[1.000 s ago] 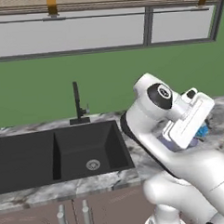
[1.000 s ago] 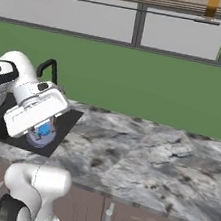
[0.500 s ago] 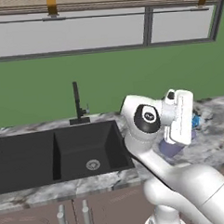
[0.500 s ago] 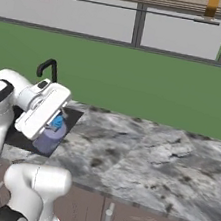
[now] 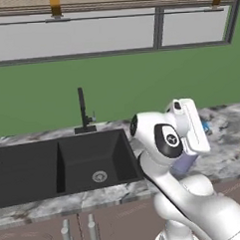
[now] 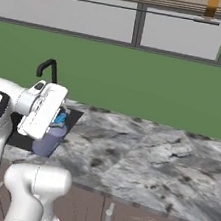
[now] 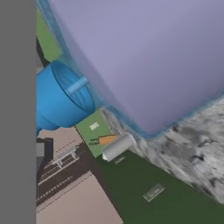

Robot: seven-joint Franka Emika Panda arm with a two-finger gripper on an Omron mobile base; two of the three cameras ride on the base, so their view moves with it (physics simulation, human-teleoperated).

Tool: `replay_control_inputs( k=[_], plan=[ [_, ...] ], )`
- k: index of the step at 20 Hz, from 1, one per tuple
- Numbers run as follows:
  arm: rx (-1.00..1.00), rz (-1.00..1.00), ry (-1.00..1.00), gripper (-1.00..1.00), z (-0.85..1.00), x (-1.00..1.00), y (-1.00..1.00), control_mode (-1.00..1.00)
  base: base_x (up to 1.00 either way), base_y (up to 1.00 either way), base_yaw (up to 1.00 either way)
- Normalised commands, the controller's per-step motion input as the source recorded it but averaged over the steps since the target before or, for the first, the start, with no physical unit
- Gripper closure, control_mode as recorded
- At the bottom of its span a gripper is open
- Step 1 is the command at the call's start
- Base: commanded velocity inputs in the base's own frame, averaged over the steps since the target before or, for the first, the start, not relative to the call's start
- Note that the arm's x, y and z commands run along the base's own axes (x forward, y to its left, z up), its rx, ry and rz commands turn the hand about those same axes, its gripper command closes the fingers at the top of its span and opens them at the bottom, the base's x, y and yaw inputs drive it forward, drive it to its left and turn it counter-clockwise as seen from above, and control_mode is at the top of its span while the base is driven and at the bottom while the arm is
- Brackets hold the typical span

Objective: Restock the sink supplies by placing the sponge and soap dispenser on the counter and next to the sink. Make sure the soap dispenser is upright.

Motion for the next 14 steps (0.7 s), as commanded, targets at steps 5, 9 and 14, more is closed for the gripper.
replay_control_inputs(
  k=[5, 9, 14],
  plan=[
    [-0.02, 0.16, 0.12, 1.0, 0.0, 0.54, -0.01, -1.0, 0.0, 0.0, 0.0],
    [-0.09, 0.0, 0.01, 1.0, -0.1, 0.15, -0.06, -1.0, 0.0, 0.0, 0.0],
    [-0.1, -0.09, -0.08, 1.0, -0.07, 0.13, 0.0, -1.0, 0.0, 0.0, 0.0]
  ],
)
